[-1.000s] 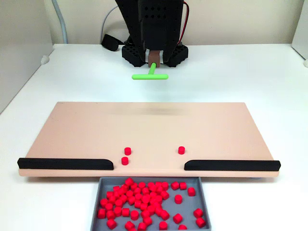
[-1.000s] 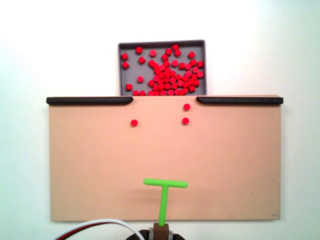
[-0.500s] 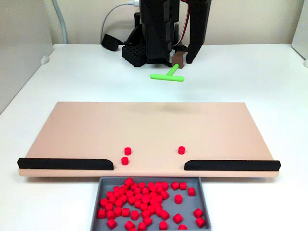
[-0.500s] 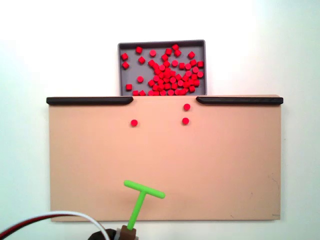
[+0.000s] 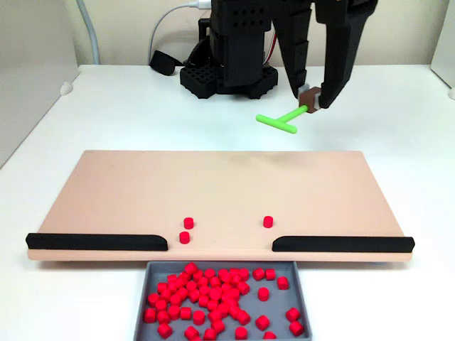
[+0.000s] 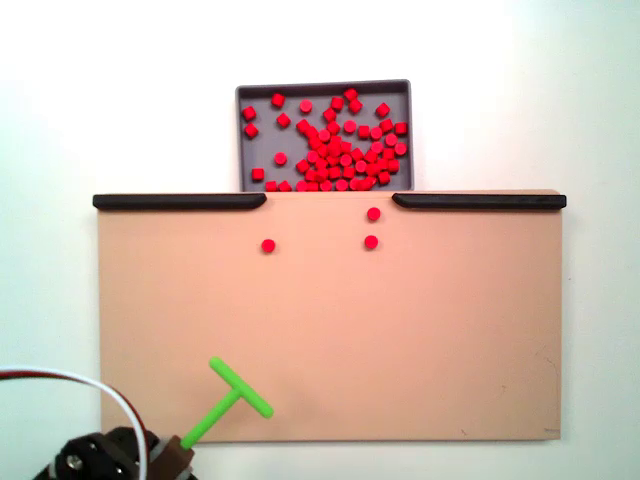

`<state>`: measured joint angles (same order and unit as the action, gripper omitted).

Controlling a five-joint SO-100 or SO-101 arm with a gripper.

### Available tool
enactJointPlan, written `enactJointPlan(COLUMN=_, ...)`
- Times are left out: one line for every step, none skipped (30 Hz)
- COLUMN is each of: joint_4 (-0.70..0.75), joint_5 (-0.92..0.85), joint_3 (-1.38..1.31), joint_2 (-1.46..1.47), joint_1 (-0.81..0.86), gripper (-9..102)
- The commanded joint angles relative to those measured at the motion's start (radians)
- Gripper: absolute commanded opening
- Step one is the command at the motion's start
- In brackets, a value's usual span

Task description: Gather the left side granules

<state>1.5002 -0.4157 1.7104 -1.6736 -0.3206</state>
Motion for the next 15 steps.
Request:
enactJointPlan(joint_4=-0.002, joint_5=0.081, joint_3=-0.097, joint_2=0.04, joint_1=-0.009, gripper=0)
enactJointPlan(joint_4=-0.002, joint_5=0.107, joint_3=-0.12, joint_2=0.063, joint_1=-0.009, gripper=0)
enactJointPlan(joint_4=-0.002, joint_5=0.133, joint_3=-0.141, joint_2=0.084, joint_1=-0.009, gripper=0)
enactJointPlan(joint_4=-0.002, joint_5=0.152, joint_3=-0.16, joint_2=0.104, joint_1=-0.009, gripper=0)
enactJointPlan(joint_4=-0.002, joint_5=0.164, joint_3=-0.176, joint_2=0.126, joint_1=-0.009, gripper=0)
enactJointPlan(joint_4=-0.002, joint_5=0.176, joint_3=-0.196, joint_2=0.147, joint_1=-0.009, gripper=0)
enactJointPlan(joint_4=-0.002, joint_5=0.189, joint_3=-0.221, joint_2=0.172, joint_1=-0.005, gripper=0)
enactJointPlan(joint_4=-0.002, joint_5=0.193, joint_3=-0.245, joint_2=0.193, joint_1=-0.002, gripper=0)
enactJointPlan(joint_4=-0.002, joint_5=0.199, joint_3=-0.27, joint_2=0.215, joint_1=0.002, gripper=0)
enactJointPlan(joint_4=-0.002, joint_5=0.204, joint_3=-0.29, joint_2=0.235, joint_1=0.005, gripper=0)
enactJointPlan(joint_4=-0.002, joint_5=0.206, joint_3=-0.307, joint_2=0.252, joint_1=0.006, gripper=0)
enactJointPlan(joint_4=-0.002, joint_5=0.21, joint_3=-0.319, joint_2=0.265, joint_1=0.008, gripper=0)
enactJointPlan(joint_4=-0.002, joint_5=0.215, joint_3=-0.328, joint_2=0.276, joint_1=0.009, gripper=0)
enactJointPlan(joint_4=-0.002, joint_5=0.221, joint_3=-0.333, joint_2=0.284, joint_1=0.011, gripper=0)
enactJointPlan(joint_4=-0.002, joint_5=0.225, joint_3=-0.339, joint_2=0.291, joint_1=0.012, gripper=0)
